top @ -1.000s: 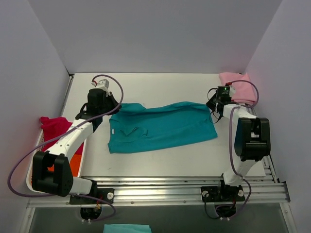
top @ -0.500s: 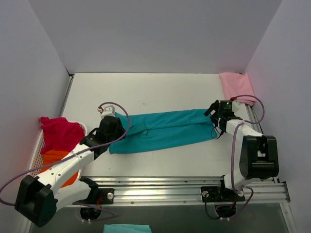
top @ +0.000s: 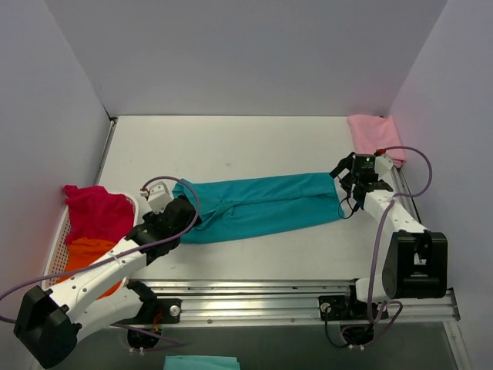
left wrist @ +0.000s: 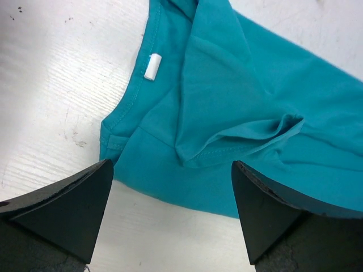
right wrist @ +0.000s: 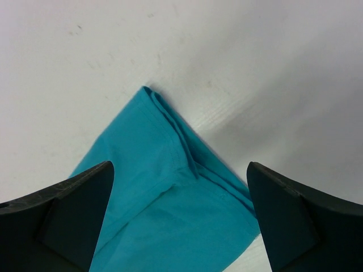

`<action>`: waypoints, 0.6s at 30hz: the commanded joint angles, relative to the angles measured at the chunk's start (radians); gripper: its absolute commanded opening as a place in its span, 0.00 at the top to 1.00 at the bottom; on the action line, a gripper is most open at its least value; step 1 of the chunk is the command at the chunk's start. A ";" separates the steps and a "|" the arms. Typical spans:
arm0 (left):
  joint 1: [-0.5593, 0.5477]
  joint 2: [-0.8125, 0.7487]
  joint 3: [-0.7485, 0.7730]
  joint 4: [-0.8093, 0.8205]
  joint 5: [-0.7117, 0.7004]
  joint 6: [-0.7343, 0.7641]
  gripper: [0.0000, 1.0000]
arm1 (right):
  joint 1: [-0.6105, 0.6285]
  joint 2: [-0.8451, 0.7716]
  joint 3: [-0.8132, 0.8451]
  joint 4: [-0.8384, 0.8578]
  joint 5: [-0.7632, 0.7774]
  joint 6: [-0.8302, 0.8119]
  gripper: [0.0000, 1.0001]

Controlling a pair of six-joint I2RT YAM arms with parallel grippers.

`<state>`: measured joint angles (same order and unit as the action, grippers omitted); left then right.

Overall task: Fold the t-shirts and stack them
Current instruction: Fold the tshirt

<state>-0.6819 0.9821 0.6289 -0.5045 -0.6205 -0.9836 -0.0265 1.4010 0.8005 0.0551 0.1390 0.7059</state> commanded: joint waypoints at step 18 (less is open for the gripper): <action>0.180 0.690 0.425 0.417 0.125 0.243 0.98 | -0.007 -0.036 0.085 0.052 0.004 -0.043 0.86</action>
<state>-0.5110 1.6402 0.9909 -0.1570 -0.5430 -0.7937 -0.0265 1.3560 0.8425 0.1001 0.1196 0.6781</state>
